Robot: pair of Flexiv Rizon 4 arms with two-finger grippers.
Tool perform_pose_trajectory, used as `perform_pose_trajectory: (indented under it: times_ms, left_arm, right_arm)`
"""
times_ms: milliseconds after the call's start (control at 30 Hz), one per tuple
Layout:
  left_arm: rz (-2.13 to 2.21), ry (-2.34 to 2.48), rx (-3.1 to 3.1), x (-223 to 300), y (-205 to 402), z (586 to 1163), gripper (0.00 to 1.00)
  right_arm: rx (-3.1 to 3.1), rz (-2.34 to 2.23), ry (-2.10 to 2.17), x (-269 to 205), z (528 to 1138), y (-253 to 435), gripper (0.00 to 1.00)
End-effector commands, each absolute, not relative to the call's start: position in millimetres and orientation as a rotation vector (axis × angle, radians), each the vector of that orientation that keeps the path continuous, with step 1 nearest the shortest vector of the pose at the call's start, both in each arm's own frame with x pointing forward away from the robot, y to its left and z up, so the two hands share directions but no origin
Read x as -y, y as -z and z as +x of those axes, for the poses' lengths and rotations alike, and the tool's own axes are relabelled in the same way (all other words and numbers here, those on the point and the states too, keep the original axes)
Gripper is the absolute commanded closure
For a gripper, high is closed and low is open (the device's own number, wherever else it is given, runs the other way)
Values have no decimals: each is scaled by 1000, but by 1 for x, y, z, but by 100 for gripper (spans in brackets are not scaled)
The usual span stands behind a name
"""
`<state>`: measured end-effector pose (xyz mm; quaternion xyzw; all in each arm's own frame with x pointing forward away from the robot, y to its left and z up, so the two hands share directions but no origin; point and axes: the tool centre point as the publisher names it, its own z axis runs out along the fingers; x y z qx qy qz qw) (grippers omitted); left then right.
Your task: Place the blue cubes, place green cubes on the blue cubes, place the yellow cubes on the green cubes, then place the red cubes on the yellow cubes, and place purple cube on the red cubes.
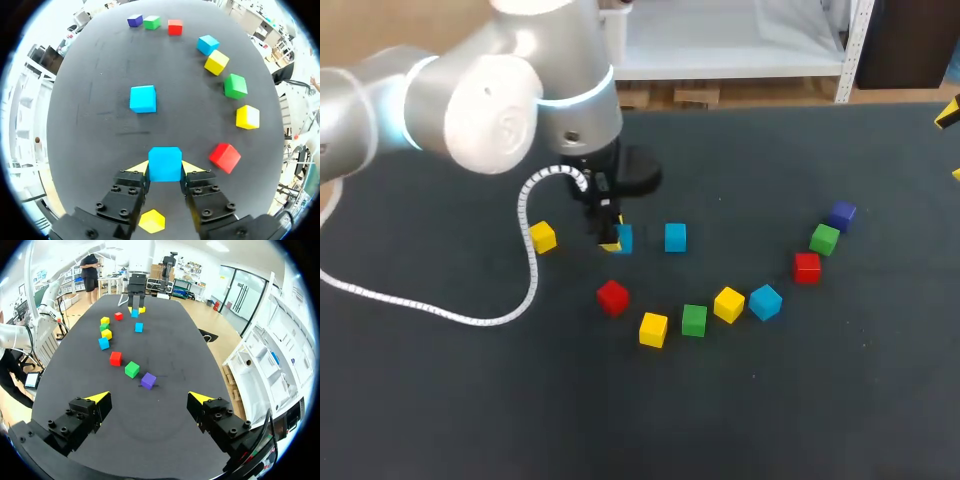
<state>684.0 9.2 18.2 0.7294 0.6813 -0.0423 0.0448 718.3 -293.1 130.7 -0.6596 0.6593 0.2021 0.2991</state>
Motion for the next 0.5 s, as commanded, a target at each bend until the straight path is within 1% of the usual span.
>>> perform_pose_trajectory:
  times_ms: [33,500]
  left_arm:
    - [2236,110,-2114,0,-15,696,100]
    - [2217,114,-2127,21,-12,693,100]
  right_arm:
    - [-1749,-1750,-536,293,718,-130,0]
    - [-1749,-1750,-536,293,718,-130,0]
